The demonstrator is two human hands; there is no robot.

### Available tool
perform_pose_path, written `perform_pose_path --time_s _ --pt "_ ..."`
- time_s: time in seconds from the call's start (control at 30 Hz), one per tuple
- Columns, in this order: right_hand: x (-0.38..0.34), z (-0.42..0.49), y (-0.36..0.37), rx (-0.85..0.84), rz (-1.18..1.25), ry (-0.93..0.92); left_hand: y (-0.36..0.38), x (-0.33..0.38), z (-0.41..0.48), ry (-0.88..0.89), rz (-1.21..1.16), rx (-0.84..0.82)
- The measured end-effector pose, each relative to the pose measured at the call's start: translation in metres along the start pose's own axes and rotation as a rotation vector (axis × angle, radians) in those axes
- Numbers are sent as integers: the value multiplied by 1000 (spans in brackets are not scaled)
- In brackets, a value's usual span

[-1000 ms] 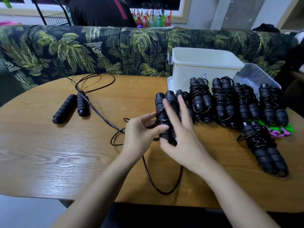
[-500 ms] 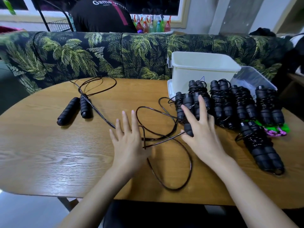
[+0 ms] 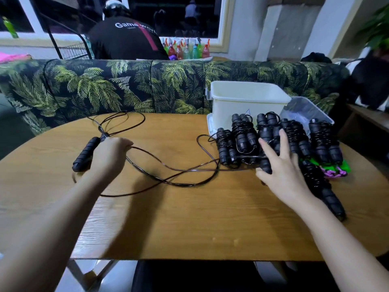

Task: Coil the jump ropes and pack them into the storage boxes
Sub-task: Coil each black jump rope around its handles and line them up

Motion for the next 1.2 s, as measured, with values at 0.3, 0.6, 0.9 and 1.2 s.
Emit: perform_pose_path --time_s 0.3,0.6,0.9,1.2 --pt "-41 -15 46 -110 39 -95 20 191 -70 302 -693 -354" --pt "-62 -20 45 -125 284 -260 29 182 -68 229 -1056 -333" --pt "-99 8 24 6 855 -325 43 139 -20 19 -1202 -233" --pt "-89 55 55 33 610 -292 29 145 3 480 -753 31"
Point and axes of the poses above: each hand's wrist, its own z-axis towards the middle knuckle, its own y-axis out of the palm, x = y × z, the point moved 8 cm from there along z, towards the middle knuckle, and after that the axes turned 2 degrees about y, right-handed, at the moved point
